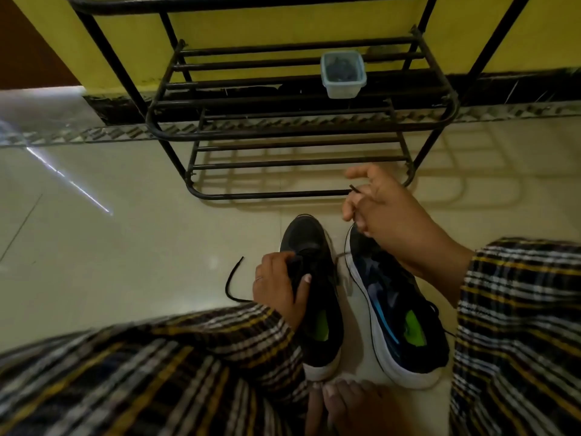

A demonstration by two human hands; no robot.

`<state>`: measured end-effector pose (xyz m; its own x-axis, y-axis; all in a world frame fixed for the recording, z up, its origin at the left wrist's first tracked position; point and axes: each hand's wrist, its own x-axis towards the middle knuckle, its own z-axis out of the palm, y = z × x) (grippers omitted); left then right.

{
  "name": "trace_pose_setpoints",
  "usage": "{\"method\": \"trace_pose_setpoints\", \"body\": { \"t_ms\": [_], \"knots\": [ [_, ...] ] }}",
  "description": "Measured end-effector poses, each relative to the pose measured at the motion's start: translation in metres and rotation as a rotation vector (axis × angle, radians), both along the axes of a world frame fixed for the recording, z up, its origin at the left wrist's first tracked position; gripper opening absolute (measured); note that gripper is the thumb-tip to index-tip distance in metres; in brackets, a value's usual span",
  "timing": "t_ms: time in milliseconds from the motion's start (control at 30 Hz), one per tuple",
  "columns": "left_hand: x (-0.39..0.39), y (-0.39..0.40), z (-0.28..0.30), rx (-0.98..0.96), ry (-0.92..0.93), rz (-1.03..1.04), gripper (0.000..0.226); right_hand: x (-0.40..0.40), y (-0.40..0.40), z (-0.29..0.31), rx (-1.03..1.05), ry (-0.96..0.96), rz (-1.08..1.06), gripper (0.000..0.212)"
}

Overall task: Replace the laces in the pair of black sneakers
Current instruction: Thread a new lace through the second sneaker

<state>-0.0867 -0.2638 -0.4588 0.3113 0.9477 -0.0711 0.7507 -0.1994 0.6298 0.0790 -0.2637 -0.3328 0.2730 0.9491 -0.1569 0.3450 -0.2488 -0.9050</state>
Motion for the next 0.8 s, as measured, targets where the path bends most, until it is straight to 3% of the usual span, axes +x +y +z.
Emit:
{"method": "trace_pose_setpoints", "body": {
  "t_ms": [100,167,367,600,800],
  "knots": [
    [0.0,-0.001,0.002,-0.062,-0.096,0.022,0.028,-0.001,-0.001,-0.005,-0.001,0.056,-0.039,0.015],
    [0.0,0.0,0.004,-0.106,-0.157,0.044,0.021,-0.003,0.001,-0.009,-0.003,0.117,-0.026,0.018],
    [-0.002,0.005,0.002,-0.195,-0.213,0.126,0.018,-0.003,0.003,-0.033,0.027,-0.046,-0.012,0.018],
    [-0.008,0.008,0.005,-0.308,-0.326,0.165,0.019,-0.006,0.003,-0.06,-0.096,0.13,-0.094,0.009],
    [-0.011,0.009,-0.001,-0.356,-0.375,0.184,0.02,-0.008,0.002,-0.079,-0.215,0.117,-0.083,0.011]
  ]
}}
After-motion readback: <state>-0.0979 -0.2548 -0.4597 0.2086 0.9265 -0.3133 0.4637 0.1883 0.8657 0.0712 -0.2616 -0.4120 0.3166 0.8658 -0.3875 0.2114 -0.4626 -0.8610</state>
